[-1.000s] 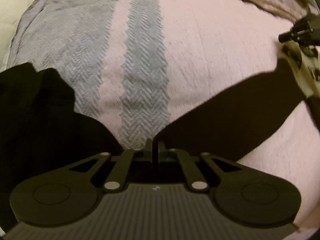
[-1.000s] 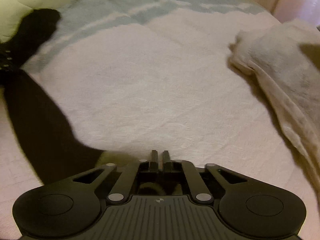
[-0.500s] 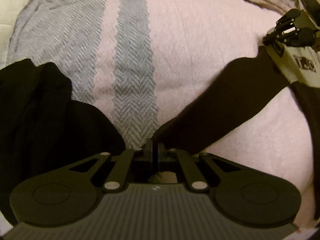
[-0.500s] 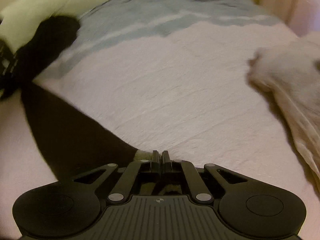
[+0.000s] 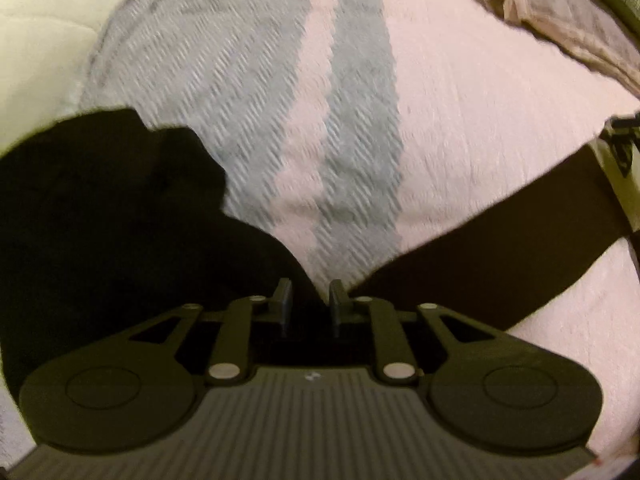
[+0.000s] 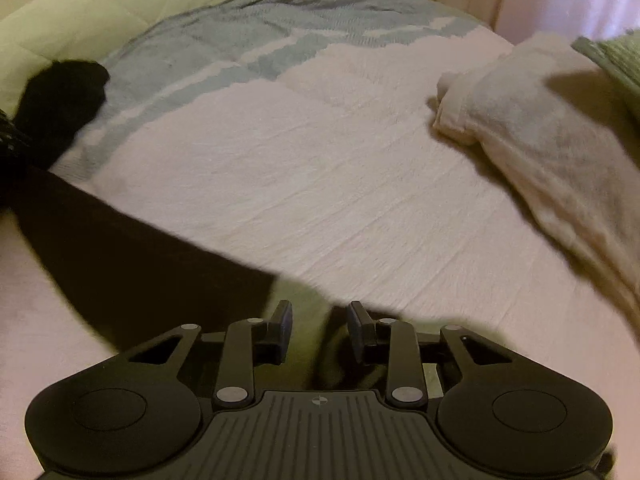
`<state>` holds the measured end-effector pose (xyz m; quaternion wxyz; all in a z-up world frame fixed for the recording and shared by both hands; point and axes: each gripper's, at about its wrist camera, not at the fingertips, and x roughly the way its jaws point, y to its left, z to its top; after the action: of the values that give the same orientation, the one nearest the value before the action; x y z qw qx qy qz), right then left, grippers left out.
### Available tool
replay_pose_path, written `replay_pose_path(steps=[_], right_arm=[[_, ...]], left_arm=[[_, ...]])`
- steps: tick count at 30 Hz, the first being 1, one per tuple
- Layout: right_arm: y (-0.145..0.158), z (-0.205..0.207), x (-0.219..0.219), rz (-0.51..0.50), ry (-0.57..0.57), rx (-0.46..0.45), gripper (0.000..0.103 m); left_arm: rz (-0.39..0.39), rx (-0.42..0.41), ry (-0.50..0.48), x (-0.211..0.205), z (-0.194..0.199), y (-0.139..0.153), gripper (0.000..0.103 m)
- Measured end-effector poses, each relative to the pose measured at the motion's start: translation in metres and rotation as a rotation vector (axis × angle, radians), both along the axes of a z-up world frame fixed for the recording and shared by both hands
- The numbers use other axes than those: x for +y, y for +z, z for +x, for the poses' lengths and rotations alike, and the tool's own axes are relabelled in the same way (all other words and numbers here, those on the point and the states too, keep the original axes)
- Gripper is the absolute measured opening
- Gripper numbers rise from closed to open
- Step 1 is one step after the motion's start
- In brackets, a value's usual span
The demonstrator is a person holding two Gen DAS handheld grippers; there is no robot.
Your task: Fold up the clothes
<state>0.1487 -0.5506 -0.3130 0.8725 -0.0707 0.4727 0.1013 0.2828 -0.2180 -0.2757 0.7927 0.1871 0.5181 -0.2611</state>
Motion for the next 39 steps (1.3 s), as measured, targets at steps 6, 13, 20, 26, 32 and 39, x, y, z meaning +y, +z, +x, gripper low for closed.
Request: replay_pose_path(steps=[6,13,20,26,32,39], right_arm=[[-0.018,-0.063,0.012,0.109,-0.157,0.089,0.028],[-0.005,-0.170,-0.028,0.193,-0.566,0.117,0.028],[0.008,-0.288,-0.044,0.198,-0.807,0.178,0.029],[0.026,-0.389,-0.051,0.224,-0.934,0.202,0.029],[0.048,-0.492,-0.066,0.315,-1.000,0.161,0.037],[0.034,-0.555,-0.053,0.454,-0.881,0.189,0.043]], left_arm=[[-0.065,0.071,-0.122,-0.018,-0.017,-0.005,0.016],[-0.043,0.069,-0.102,-0.009,-0.022,-0.024,0.016],[-0.082,0.055,-0.152,-0.018,-0.067,0.018,0.016],[-0.143,0.141,-0.240,-0.057,-0.158,0.029,0.021],[-0.179,0.230,-0.323,-0.094,-0.262,0.026,0.030],[-0.181,0.336,-0.331,-0.114,-0.364,0.011,0.050]])
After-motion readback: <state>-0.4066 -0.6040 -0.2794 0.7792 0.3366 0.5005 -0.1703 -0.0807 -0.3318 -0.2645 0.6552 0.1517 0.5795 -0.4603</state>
